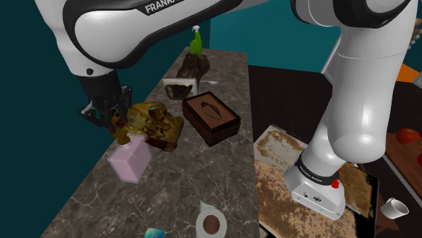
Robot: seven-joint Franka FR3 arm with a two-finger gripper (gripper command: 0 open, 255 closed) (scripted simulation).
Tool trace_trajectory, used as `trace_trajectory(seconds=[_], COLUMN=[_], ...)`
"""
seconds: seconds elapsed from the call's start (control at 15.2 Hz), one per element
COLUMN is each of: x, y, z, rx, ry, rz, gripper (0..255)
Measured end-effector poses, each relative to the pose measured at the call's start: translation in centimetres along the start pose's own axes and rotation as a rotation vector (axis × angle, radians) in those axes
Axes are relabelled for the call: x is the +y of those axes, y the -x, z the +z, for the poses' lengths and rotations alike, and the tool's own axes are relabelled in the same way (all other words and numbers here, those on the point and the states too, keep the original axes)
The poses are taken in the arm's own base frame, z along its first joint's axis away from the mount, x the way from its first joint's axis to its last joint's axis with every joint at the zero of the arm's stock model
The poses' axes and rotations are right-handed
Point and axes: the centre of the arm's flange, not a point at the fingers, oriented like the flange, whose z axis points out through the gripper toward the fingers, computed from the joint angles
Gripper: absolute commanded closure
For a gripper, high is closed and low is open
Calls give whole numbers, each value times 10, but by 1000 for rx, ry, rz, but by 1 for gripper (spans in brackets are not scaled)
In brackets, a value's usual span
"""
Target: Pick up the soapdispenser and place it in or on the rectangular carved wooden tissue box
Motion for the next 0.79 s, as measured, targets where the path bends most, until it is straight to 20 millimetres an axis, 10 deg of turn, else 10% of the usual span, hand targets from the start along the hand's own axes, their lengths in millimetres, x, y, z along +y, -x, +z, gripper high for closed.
trace_trajectory(seconds=[0.79], x=[1], y=[-2], z=[-63], rx=[-1], ry=[0], rz=[0], gripper=[255])
